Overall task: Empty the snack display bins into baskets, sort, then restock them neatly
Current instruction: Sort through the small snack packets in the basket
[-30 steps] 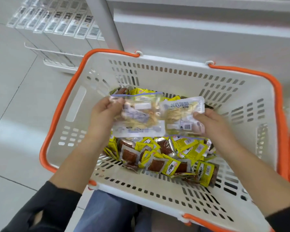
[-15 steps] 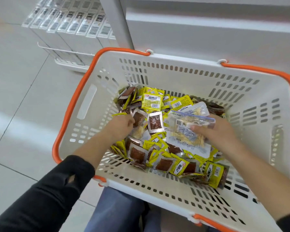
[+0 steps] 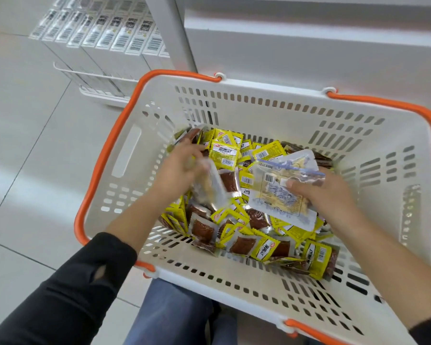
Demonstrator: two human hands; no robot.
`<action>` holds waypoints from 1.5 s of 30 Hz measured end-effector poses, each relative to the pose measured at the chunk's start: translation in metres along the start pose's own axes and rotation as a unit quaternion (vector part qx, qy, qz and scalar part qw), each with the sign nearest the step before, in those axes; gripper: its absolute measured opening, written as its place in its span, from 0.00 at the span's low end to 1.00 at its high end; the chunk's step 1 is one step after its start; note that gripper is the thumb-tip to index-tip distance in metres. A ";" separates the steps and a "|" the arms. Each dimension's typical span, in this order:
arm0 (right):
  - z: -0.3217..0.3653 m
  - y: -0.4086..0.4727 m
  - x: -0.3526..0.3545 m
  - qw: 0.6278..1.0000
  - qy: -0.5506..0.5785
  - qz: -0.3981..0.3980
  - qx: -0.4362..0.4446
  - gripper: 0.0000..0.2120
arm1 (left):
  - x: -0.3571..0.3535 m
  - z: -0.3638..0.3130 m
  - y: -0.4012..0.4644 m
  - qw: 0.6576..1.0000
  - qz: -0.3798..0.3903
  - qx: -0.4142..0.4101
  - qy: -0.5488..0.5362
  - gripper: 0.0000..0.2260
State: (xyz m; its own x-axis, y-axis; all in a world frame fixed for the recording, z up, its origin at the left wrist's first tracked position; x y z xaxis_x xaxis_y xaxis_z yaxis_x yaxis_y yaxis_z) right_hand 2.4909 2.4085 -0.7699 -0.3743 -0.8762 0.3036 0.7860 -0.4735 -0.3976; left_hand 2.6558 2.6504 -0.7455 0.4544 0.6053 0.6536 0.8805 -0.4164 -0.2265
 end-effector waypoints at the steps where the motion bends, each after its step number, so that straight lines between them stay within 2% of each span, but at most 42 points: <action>1: 0.000 0.000 0.001 1.000 0.015 -0.009 -0.002 0.15 | 0.017 -0.001 0.002 0.993 -0.042 0.043 -0.101 0.06; 3: 0.001 0.000 -0.003 0.997 0.070 -0.003 -0.018 0.15 | 0.031 -0.008 0.002 0.972 -0.069 0.091 -0.204 0.07; 5: 0.001 -0.001 -0.010 0.991 0.122 0.026 -0.040 0.17 | 0.019 -0.013 0.000 0.957 -0.052 0.129 -0.254 0.04; 9: -0.001 -0.005 -0.015 0.981 0.174 0.047 -0.065 0.10 | -0.030 -0.007 -0.018 0.925 -0.018 0.229 -0.302 0.05; 13: -0.003 -0.002 -0.010 0.975 0.202 0.017 -0.087 0.09 | -0.035 0.002 -0.023 0.898 -0.053 0.268 -0.346 0.06; 16: -0.001 -0.005 -0.020 0.964 0.227 0.072 -0.118 0.07 | -0.039 0.009 -0.026 0.882 -0.024 0.303 -0.361 0.09; 18: 0.002 -0.011 -0.028 0.955 0.239 0.119 -0.131 0.13 | -0.044 0.003 -0.030 0.862 0.018 0.322 -0.392 0.10; 19: 0.005 -0.014 -0.031 0.954 0.232 0.137 -0.132 0.14 | -0.046 -0.001 -0.030 0.862 0.032 0.318 -0.393 0.10; 23: -0.001 -0.015 -0.035 0.961 0.211 0.131 -0.124 0.12 | -0.061 -0.019 -0.035 0.892 0.114 0.278 -0.338 0.04; 25: -0.006 -0.012 -0.031 0.967 0.200 0.104 -0.121 0.13 | -0.062 -0.019 -0.031 0.926 0.122 0.259 -0.245 0.08; 26: -0.006 -0.011 -0.029 0.969 0.196 0.100 -0.112 0.12 | -0.054 -0.017 -0.023 0.948 0.093 0.242 -0.185 0.09; 28: -0.007 -0.010 -0.025 0.975 0.180 0.092 -0.094 0.13 | -0.020 -0.004 0.003 0.976 -0.024 0.206 -0.063 0.16; 30: -0.009 -0.010 -0.023 0.980 0.162 0.080 -0.083 0.14 | 0.013 0.020 0.030 0.973 -0.115 0.198 0.021 0.19; 31: -0.010 -0.011 -0.022 0.981 0.159 0.073 -0.081 0.14 | 0.019 0.031 0.042 0.972 -0.111 0.199 0.058 0.19; 33: -0.014 -0.011 -0.021 0.982 0.154 0.059 -0.088 0.14 | 0.015 0.042 0.058 0.974 -0.054 0.199 0.095 0.22; 35: -0.015 -0.013 -0.023 0.981 0.158 0.064 -0.092 0.14 | 0.000 0.045 0.066 0.967 0.009 0.206 0.149 0.30; 37: -0.015 -0.014 -0.022 0.981 0.158 0.072 -0.092 0.13 | -0.019 0.039 0.067 0.946 0.063 0.187 0.257 0.39; 39: -0.015 -0.012 -0.020 0.981 0.159 0.072 -0.086 0.13 | -0.034 0.036 0.062 0.928 0.093 0.185 0.310 0.43; 40: -0.015 -0.011 -0.019 0.981 0.163 0.068 -0.085 0.14 | -0.037 0.037 0.059 0.926 0.091 0.188 0.315 0.41; 41: -0.014 -0.010 -0.019 0.979 0.173 0.064 -0.086 0.14 | -0.039 0.038 0.056 0.929 0.085 0.180 0.311 0.35; 43: -0.014 -0.009 -0.018 0.975 0.200 0.046 -0.089 0.14 | -0.041 0.036 0.043 0.944 0.100 0.152 0.274 0.17; 44: -0.014 -0.008 -0.018 0.973 0.210 0.032 -0.090 0.14 | -0.047 0.035 0.032 0.946 0.130 0.143 0.259 0.13; 45: -0.015 -0.007 -0.016 0.972 0.216 0.015 -0.091 0.13 | -0.054 0.034 0.019 0.943 0.164 0.129 0.258 0.13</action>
State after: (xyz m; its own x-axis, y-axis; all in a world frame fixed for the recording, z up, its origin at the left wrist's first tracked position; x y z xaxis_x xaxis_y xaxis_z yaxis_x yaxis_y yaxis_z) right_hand 2.4838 2.4244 -0.7843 -0.5557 -0.8268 -0.0869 0.7141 -0.4212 -0.5591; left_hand 2.6524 2.6331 -0.8102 0.6398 0.0344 0.7678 0.7382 -0.3052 -0.6015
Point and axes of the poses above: each hand's wrist, its own y-axis towards the middle knuckle, its own x-axis out of the back of the hand, z = x × y, the point moved 7 cm from there along y, towards the middle knuckle, and after that the axes turned 7 degrees about x, right-handed, at the moved point
